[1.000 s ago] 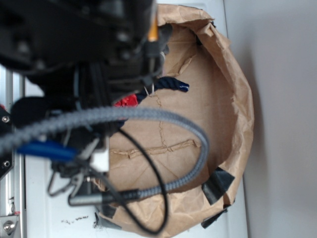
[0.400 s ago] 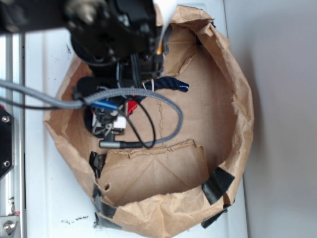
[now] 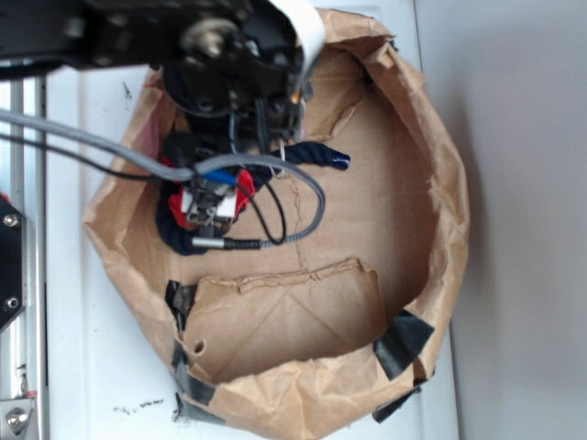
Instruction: Grab the red paper.
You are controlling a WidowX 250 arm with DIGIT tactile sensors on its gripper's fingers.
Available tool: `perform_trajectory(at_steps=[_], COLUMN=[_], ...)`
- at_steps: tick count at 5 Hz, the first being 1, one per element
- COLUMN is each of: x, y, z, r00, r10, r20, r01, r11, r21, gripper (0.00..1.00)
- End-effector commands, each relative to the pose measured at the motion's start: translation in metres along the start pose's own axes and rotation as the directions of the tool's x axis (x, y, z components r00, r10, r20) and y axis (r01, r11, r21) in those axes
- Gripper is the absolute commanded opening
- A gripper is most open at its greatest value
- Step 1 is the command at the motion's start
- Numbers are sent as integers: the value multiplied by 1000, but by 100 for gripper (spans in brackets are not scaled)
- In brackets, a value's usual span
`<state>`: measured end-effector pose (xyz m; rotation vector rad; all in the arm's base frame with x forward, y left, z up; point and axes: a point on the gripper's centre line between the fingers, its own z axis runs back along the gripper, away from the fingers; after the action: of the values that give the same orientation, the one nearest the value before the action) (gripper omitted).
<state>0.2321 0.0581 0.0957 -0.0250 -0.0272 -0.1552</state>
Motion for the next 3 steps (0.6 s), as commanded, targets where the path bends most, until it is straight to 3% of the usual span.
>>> perform_trajectory(at_steps=[1,3], x=[1,6], y=[-2,2], z=[-12,-10], r00=[1000,998], r10=[5,-30], r20=[-16,-57], r01=[-5,28], r11=[1000,999], r21=[8,-27], gripper=[100,100])
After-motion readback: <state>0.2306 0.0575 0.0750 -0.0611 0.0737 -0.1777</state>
